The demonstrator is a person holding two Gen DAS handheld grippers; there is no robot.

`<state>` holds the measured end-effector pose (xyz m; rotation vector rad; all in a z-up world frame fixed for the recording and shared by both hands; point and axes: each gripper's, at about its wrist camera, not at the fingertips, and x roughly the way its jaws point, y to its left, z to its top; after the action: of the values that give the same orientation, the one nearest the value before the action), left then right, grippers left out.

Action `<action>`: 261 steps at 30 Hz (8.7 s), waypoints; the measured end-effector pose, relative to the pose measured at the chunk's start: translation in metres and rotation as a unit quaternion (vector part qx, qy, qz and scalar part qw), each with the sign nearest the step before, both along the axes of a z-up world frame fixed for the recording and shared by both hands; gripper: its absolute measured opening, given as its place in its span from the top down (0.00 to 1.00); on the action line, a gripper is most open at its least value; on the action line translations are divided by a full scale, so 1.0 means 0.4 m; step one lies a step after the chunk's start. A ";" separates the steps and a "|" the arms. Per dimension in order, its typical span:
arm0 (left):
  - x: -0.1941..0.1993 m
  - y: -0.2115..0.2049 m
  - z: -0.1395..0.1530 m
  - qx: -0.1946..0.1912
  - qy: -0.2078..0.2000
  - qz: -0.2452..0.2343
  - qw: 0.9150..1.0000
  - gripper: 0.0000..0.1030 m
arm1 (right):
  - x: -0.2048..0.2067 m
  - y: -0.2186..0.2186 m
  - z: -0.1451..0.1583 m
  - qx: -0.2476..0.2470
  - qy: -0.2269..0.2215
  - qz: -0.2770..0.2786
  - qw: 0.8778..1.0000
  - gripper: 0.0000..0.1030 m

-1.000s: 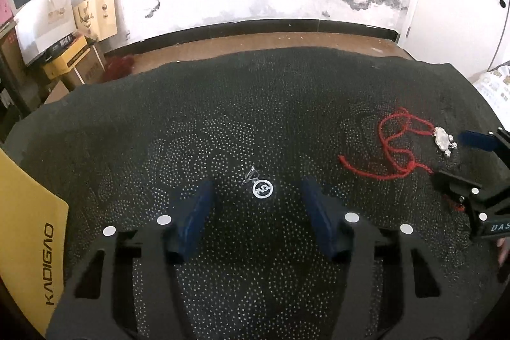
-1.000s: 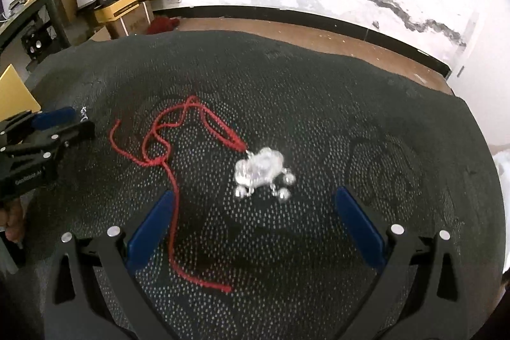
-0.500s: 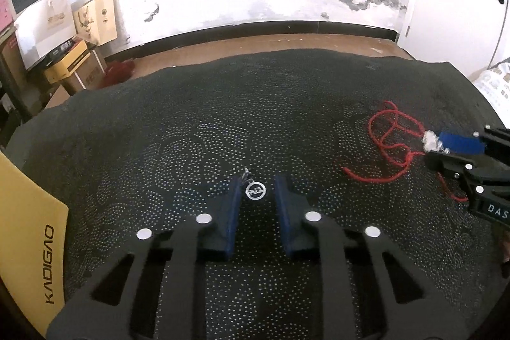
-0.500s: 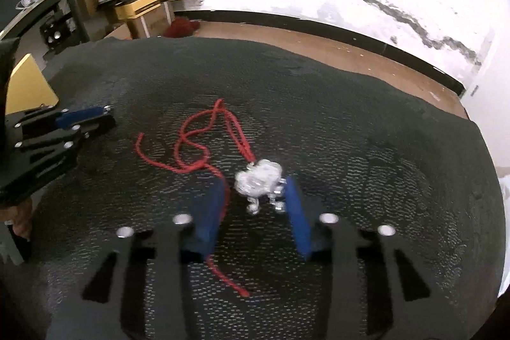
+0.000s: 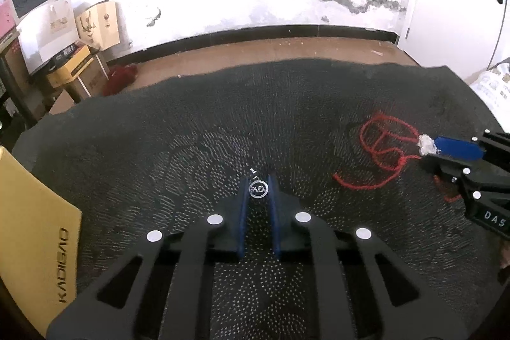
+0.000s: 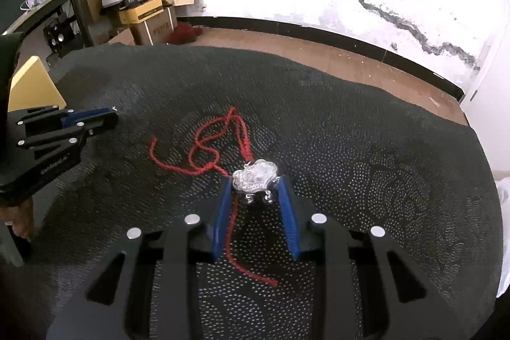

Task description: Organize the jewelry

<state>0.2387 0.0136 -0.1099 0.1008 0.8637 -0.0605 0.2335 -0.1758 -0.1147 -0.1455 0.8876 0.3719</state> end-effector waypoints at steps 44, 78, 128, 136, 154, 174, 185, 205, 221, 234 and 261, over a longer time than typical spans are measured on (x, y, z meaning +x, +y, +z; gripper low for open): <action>-0.742 0.743 0.645 0.013 -0.053 0.167 0.984 0.88 | -0.510 0.889 0.831 0.071 -0.083 0.232 0.967 0.71; -0.477 0.814 0.129 -0.054 0.056 0.189 0.979 0.88 | -0.235 1.036 0.192 -0.046 0.052 0.173 0.983 0.71; -0.476 0.636 0.234 -0.043 0.009 0.161 0.986 0.05 | -0.307 0.721 0.392 0.005 -0.045 0.082 0.996 0.06; -0.480 0.413 0.298 -0.034 -0.017 0.098 0.994 0.05 | -0.434 0.374 0.433 0.001 -0.062 -0.028 0.998 0.06; -0.563 0.034 0.320 -0.018 0.009 0.007 1.000 0.05 | -0.607 -0.077 0.390 0.030 -0.022 -0.168 0.985 0.06; -0.513 0.034 0.240 -0.028 -0.005 -0.007 1.000 0.05 | -0.564 -0.020 0.364 -0.003 -0.042 -0.149 0.988 0.06; -0.503 0.028 0.216 -0.043 -0.007 0.012 0.999 0.05 | -0.526 -0.064 0.287 0.020 -0.019 -0.176 0.984 0.06; -0.512 0.037 0.208 -0.049 -0.003 0.015 0.999 0.05 | -0.531 -0.050 0.278 0.007 -0.018 -0.176 0.984 0.06; -0.517 0.031 0.209 -0.047 -0.006 0.020 0.999 0.05 | -0.536 -0.050 0.278 0.008 -0.018 -0.172 0.985 0.06; -0.516 0.035 0.211 -0.045 -0.006 0.019 0.999 0.05 | -0.538 -0.049 0.280 0.008 -0.019 -0.173 0.985 0.06; -0.515 0.035 0.210 -0.044 -0.006 0.021 0.999 0.05 | -0.539 -0.046 0.277 0.008 -0.018 -0.170 0.985 0.06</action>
<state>0.0325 0.0277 -0.0258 0.0002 0.8493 -0.0594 0.0178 -0.1944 -0.0039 0.0162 0.8549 0.0578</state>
